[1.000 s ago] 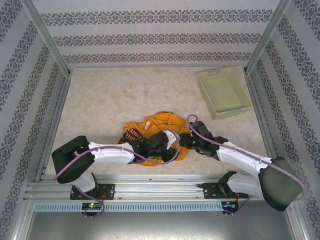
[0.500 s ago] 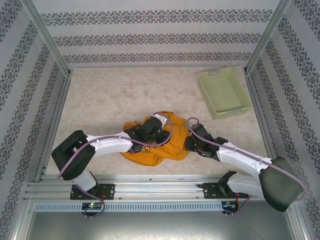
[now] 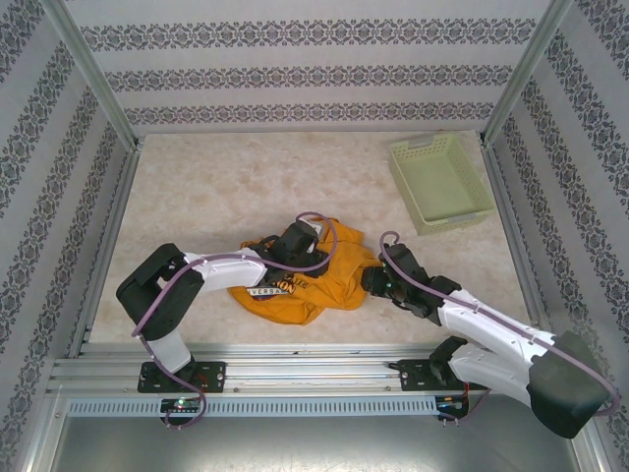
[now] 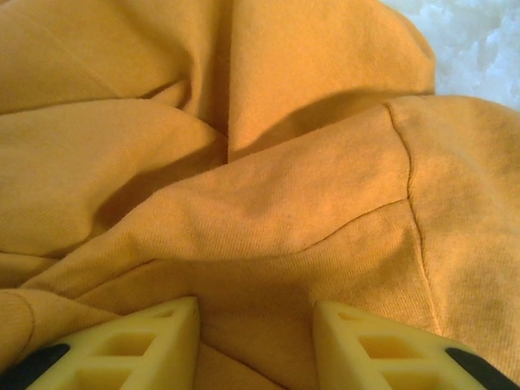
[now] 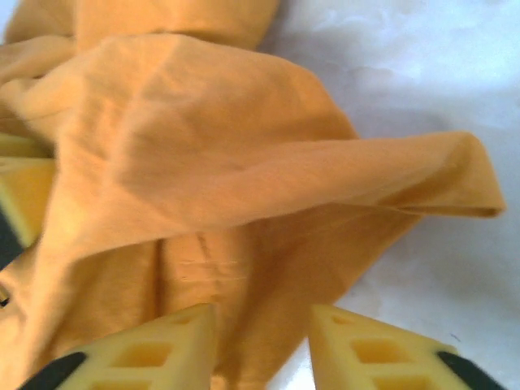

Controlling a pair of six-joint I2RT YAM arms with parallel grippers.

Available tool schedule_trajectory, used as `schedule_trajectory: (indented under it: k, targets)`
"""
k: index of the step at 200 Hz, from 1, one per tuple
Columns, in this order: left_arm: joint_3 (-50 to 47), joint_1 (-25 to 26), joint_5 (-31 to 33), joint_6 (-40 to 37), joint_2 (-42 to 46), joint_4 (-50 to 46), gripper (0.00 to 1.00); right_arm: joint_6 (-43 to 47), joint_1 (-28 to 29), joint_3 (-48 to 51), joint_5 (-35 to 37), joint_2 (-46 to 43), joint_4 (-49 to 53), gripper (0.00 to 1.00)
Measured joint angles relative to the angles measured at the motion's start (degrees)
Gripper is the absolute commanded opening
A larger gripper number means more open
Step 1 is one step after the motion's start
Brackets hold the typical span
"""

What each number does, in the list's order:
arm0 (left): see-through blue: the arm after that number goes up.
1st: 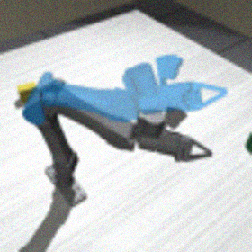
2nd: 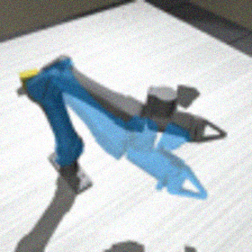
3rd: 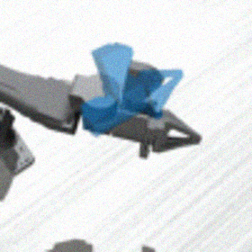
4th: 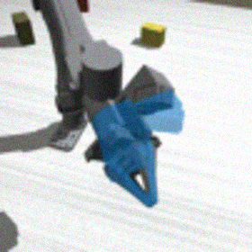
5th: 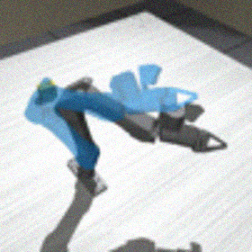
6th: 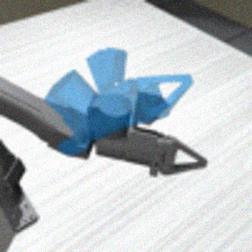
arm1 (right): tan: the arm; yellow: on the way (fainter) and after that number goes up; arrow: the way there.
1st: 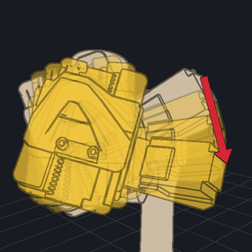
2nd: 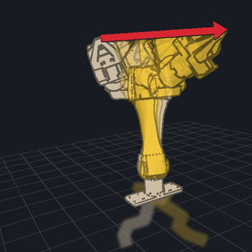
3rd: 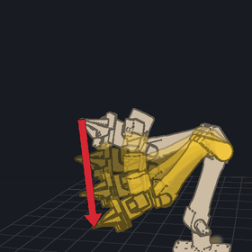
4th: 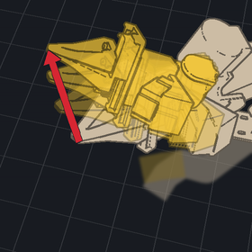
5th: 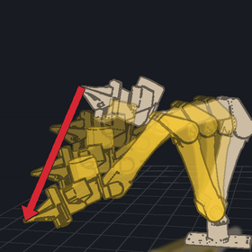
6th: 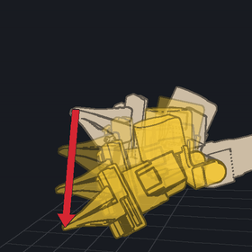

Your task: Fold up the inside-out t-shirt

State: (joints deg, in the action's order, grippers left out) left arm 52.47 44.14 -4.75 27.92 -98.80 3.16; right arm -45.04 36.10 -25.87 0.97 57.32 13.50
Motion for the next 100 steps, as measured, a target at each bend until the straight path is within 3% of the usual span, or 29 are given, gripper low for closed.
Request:
schedule_trajectory:
  k: [68, 81, 100]
  targets:
    - [-0.61, 0.00, -1.51, 1.09, 0.07, 0.28, 0.41, -0.17, -0.66, -0.33, -1.64, 8.74, -4.76, 0.41]
    - [-0.81, 0.00, -1.51, 1.09, 0.09, 0.31, 0.42, 0.02, -0.72, -0.33, -1.73, 9.44, -5.90, 0.36]
    - [-1.11, 0.00, -1.49, 1.09, 0.13, 0.31, 0.42, 0.52, -0.72, -0.37, -2.10, 10.08, -7.34, 0.21]
